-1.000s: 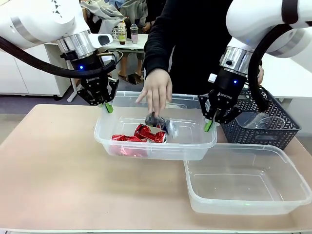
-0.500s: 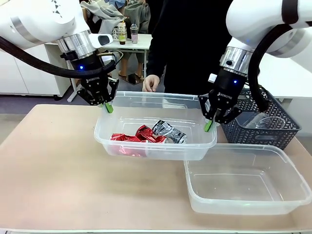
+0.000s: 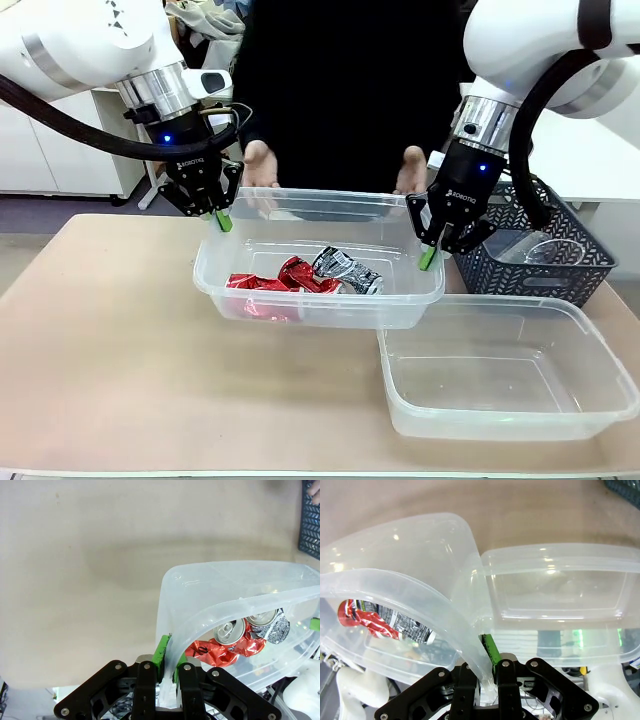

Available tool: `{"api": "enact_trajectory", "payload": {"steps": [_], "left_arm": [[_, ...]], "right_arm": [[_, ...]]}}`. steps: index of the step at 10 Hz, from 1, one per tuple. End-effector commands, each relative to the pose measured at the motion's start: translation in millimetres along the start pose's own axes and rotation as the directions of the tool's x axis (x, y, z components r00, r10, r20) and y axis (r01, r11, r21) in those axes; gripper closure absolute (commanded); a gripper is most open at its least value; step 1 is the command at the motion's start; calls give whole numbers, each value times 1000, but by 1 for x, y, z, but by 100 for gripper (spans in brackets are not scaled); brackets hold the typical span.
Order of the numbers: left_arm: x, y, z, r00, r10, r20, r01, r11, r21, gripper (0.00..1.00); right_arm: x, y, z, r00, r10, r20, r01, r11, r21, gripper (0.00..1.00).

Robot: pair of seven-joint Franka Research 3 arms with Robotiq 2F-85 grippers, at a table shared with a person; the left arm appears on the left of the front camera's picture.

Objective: Sort the waste into each basket.
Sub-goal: Offer the picked Organizing box to the human.

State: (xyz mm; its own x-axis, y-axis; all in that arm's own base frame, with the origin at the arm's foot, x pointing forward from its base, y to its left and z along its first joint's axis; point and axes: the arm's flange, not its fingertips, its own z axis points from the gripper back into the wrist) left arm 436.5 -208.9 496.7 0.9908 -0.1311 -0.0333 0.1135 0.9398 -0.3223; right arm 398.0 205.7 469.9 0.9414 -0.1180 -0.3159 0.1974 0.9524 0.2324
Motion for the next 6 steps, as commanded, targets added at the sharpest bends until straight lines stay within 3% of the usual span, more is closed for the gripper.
{"api": "enact_trajectory", "payload": {"steps": [1,2,3,4,6], "left_arm": [[-5,1,4,1000,10,22,-10,1000,-28,93],[0,0,0,1000,0,0,0,1000,0,93],[23,1,23,1000,-20,-11,19,999,-32,93],[44,4,41,1000,27,-3,-27,999,-36,93],[77,10,60,997,55,-50,-60,993,-99,93]], "right_arm": [[0,0,0,1000,0,0,0,1000,0,95],[18,17,17,999,52,-10,-52,998,-23,95],[41,32,30,988,142,-67,-146,988,-56,95],[65,43,39,975,180,-130,-191,979,-70,95],[115,49,43,965,160,-208,-175,983,-59,95]]}}
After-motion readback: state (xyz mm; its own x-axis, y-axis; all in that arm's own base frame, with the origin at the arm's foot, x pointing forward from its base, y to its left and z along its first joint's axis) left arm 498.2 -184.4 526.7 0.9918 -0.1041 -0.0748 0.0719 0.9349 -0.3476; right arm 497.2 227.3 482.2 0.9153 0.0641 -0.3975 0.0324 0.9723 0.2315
